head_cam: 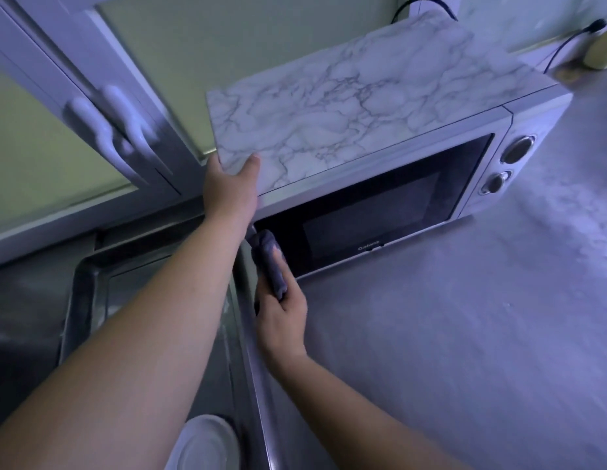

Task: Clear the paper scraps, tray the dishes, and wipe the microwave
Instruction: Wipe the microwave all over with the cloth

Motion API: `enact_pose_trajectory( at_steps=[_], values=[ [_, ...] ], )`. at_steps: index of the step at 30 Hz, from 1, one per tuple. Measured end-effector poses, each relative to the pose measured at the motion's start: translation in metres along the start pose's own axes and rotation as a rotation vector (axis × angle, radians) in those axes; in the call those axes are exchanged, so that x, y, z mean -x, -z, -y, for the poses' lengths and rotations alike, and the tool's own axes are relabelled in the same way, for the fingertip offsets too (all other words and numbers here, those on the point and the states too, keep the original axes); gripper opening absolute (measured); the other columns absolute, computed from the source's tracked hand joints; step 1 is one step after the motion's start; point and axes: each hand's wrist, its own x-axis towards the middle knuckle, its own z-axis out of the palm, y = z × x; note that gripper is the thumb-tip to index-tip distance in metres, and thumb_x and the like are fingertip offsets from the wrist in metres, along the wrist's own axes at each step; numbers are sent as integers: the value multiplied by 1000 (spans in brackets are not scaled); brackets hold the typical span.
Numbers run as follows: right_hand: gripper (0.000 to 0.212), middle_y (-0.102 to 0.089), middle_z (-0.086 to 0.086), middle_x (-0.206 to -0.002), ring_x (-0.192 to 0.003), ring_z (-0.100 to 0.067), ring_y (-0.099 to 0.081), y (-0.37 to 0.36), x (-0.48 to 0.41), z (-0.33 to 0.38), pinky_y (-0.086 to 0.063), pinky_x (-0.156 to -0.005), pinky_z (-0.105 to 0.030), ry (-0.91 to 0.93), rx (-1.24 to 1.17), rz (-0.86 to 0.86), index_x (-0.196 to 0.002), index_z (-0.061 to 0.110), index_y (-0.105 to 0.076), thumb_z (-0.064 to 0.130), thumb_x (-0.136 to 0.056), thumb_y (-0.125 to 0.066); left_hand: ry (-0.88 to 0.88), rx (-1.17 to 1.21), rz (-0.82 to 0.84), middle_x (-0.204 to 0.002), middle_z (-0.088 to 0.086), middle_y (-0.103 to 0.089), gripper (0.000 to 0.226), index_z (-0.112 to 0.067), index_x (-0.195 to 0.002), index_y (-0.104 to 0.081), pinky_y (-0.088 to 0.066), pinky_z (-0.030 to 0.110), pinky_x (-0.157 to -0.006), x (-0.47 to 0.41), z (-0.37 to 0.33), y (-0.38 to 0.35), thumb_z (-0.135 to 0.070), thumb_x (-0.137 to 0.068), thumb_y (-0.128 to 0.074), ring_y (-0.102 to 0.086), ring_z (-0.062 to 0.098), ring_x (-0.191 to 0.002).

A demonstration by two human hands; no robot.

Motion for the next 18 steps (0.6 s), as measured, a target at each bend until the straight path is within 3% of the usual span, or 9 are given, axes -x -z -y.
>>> enact_pose_trajectory(
  at_steps=[2,5,7,9,12,15,18],
  values=[
    [40,-67,5,-131,-128,-9,-57,22,-4,7,-43,-110,-27,-75,-45,33,-129,24,-66,3,-97,-54,5,-14,-17,-142,1,-56,69,-13,-145,-46,-44,34,-109,2,-3,1,-47,-88,-66,-55,18,-128],
    [25,-75,-2,-111,-112,-19,-68,67,-8,14,-55,-93,-33,-213,-38,-102,-116,24,-70,10,-99,-58,5,-29,-12,-142,3,-56,69,-12,-144,-46,-44,37,-109,4,-6,2,-48,-88,-66,-55,20,-128],
    [18,-78,1,-100,-100,-17,-71,102,-14,24,-56,-78,-26,-206,-3,-230,-105,24,-72,13,-98,-60,10,-52,-12,-142,3,-57,69,-12,-144,-47,-44,37,-109,3,-5,2,-49,-88,-65,-55,22,-128],
    [17,-77,5,-94,-95,-13,-70,134,-30,43,-55,-72,-21,-115,24,-390,-101,24,-72,13,-98,-60,17,-65,-13,-142,3,-57,70,-13,-144,-46,-44,38,-109,2,-4,2,-51,-88,-64,-54,22,-128],
    [19,-74,13,-95,-96,-10,-66,172,-70,79,-54,-81,-25,128,116,-566,-104,30,-71,18,-95,-60,11,-58,-8,-140,2,-58,68,-14,-143,-48,-45,39,-108,2,-3,2,-50,-88,-63,-55,23,-127],
    [37,-66,5,-125,-121,-16,-57,189,-119,116,-42,-108,-36,378,197,-526,-128,24,-66,15,-95,-54,-4,-45,-13,-136,3,-61,63,-14,-139,-52,-47,39,-106,2,-2,1,-48,-88,-64,-58,23,-123],
    [47,-53,3,-146,-141,-10,-41,183,-157,129,-30,-117,-21,488,327,-481,-142,12,-54,14,-96,-52,2,-72,-12,-140,3,-58,68,-14,-143,-48,-45,39,-107,1,-1,1,-51,-88,-62,-56,24,-126]
  ],
)
